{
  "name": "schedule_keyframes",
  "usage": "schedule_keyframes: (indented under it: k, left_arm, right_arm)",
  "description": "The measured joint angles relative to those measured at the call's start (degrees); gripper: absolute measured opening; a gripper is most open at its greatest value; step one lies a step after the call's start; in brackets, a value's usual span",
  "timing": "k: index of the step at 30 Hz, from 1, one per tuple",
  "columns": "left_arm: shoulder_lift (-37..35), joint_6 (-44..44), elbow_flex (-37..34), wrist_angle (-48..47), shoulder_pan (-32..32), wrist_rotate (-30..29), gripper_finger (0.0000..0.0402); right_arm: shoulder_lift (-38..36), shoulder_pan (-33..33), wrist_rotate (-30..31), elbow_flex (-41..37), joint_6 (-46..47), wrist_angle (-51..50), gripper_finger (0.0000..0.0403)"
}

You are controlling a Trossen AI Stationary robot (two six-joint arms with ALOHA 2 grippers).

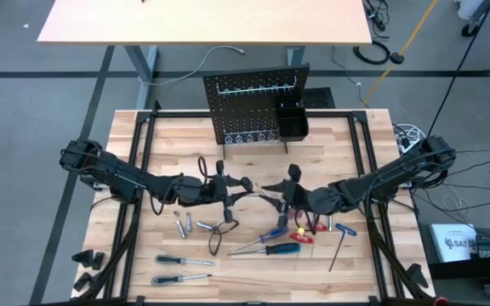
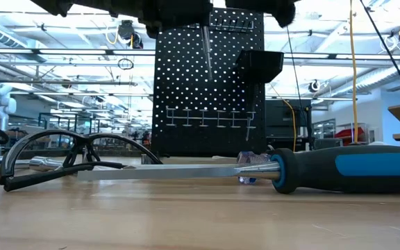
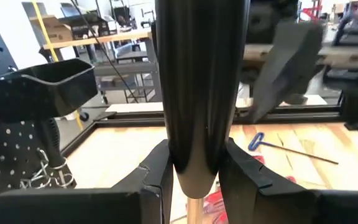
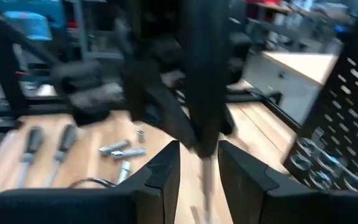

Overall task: Hang tools onto peg board
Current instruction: Hang the black screwdriver on the peg board

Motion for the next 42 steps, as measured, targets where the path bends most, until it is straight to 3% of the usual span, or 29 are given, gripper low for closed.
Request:
schedule_keyframes:
  k: [7, 16, 22, 27, 35, 42]
  left_arm:
    - [0.00, -0.46, 0.00, -0.46, -0.22, 2.38, 0.0094]
    - [0.02, -0.49, 0.00, 0.33, -0.22, 4.47, 0.0094]
    - [0.02, -0.14, 0.02, 2.09, -0.22, 4.90, 0.0094]
    - [0.04, 0.04, 1.49, 3.14, -0.11, 5.24, 0.0094]
    - [0.04, 0.16, 4.73, -1.65, 0.44, 5.48, 0.0094]
    - [0.04, 0.15, 4.79, -1.61, 0.53, 4.47, 0.0094]
  right_arm:
    - [0.03, 0.76, -8.24, 0.02, -7.87, 5.96, 0.0117]
    - [0.04, -1.72, -8.00, 1.18, -9.32, 6.40, 0.0183]
    - [0.12, -3.57, -13.79, 1.22, -8.64, 6.88, 0.0238]
    - [1.31, -5.29, -14.13, 1.22, -8.99, 11.02, 0.0260]
    - [2.47, -6.53, -13.94, 1.22, -9.87, 14.40, 0.0237]
    - [2.47, -6.53, -13.96, 1.22, -10.47, 16.66, 0.0154]
